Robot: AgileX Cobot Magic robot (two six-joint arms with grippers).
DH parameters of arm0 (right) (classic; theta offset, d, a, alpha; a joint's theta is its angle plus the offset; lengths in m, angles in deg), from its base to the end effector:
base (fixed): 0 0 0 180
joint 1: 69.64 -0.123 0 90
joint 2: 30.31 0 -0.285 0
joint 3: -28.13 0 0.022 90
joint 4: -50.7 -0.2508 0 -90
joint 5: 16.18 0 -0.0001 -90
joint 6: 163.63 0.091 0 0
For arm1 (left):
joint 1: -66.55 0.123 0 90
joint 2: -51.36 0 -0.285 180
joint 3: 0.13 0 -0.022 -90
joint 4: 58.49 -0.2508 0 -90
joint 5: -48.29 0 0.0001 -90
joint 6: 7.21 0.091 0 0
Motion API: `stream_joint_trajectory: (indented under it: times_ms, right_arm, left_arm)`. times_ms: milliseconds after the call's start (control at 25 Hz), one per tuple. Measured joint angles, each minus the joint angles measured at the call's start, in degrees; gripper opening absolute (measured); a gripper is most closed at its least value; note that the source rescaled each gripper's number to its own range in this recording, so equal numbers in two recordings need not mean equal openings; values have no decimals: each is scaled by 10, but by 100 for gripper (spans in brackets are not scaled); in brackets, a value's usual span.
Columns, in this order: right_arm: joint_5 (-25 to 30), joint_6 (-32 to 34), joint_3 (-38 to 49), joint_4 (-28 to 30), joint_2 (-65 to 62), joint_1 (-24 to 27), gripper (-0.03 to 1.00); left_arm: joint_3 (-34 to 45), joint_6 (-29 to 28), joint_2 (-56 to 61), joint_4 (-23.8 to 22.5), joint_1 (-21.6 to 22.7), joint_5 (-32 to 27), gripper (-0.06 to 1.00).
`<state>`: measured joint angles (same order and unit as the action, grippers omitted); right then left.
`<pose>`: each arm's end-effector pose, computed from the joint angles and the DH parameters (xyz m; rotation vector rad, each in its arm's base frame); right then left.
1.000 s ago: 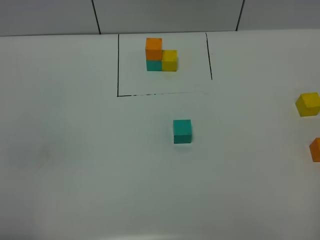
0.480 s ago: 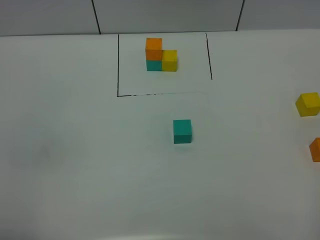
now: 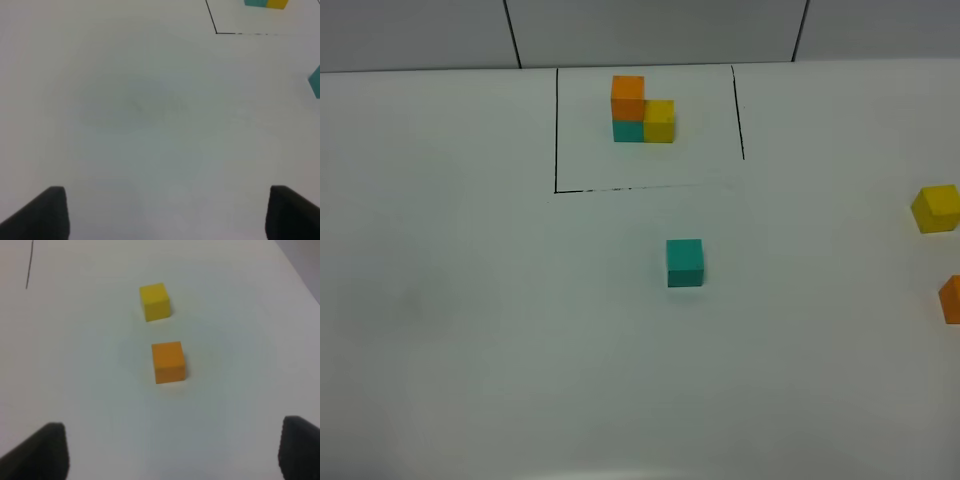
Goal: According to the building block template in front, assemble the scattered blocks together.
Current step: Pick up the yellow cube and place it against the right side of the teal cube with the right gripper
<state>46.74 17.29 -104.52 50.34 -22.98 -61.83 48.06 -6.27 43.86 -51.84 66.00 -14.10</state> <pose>-0.0100 0.0019 0.2801 0.1557 2.0472 -0.0672 -0.0080 -0.0093 0.2773 0.0349 2.0577 -0.1350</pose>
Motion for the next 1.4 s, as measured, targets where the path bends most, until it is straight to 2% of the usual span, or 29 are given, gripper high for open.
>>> stream_joint_trajectory:
  times_ms: [280, 440, 640, 840, 1040, 1400]
  right_arm:
    - [0, 1, 0, 0, 0, 0, 76]
    - [-1, 8, -3, 0, 31, 0, 81]
    - [-40, -21, -38, 1, 211, 0, 88]
    - [-59, -92, -129, 4, 457, 0, 97]
    - [-73, -105, -212, 0, 668, 0, 100]
    - [-155, -116, -239, 4, 817, 0, 100]
  left_arm:
    - [0, 0, 0, 0, 0, 0, 79]
    - [0, 0, 0, 0, 0, 0, 79]
    - [0, 0, 0, 0, 0, 0, 79]
    - [0, 0, 0, 0, 0, 0, 79]
    - [0, 0, 0, 0, 0, 0, 79]
    - [0, 0, 0, 0, 0, 0, 79]
